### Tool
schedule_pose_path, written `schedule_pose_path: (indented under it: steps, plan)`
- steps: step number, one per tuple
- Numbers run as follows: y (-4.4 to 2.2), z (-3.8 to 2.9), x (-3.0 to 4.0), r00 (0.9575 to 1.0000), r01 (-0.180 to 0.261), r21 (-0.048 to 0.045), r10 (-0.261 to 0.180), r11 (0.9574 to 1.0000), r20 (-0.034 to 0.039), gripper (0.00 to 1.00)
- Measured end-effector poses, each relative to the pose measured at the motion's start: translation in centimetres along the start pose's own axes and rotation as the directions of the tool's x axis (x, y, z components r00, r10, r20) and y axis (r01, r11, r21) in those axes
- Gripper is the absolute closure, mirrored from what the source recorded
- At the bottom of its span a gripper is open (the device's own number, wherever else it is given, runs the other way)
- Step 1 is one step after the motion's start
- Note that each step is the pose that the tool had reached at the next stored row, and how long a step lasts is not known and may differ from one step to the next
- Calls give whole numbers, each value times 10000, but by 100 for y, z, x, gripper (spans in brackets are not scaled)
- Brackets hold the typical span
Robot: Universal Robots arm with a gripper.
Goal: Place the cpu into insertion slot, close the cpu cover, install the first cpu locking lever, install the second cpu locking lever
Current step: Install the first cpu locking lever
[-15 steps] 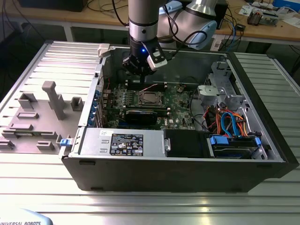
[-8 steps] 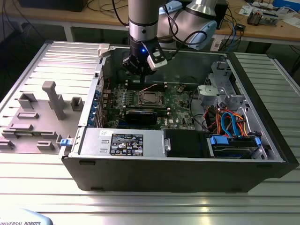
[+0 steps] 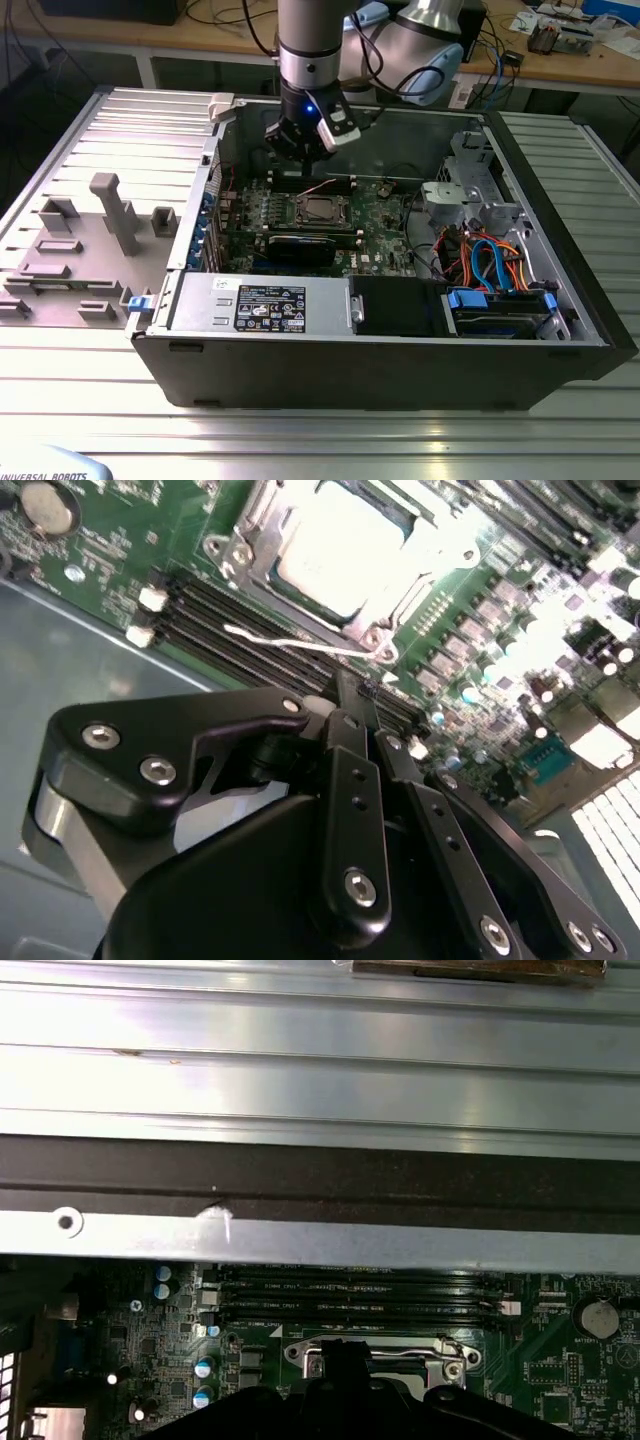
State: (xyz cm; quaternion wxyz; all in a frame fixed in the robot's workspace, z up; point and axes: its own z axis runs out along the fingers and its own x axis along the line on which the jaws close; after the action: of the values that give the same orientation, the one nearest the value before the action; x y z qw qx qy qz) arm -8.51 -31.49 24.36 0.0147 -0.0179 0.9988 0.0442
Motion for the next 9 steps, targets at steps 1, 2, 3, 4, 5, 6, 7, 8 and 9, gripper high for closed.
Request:
schedule_pose_path:
  steps: [1,2,3,4,5,6,7,8,9]
  plan:
    - [0,5,-25,10000,1,0,-1,10000,0,89]
    - [-1,11,-46,10000,13,1,-13,10000,0,89]
    - [0,21,-60,10000,47,-2,-47,10000,-4,89]
    - [0,38,-75,9999,118,-2,-118,9999,-11,89]
    - [1,65,-90,9997,244,-3,-244,9997,-22,89]
    - [3,75,-100,9996,282,-3,-282,9996,-26,89]
    - [6,85,-110,9995,312,-4,-312,9995,-29,89]
    - [12,103,-127,9993,370,5,-370,9993,-35,89]
    - [20,118,-137,9991,423,16,-423,9991,-41,89]
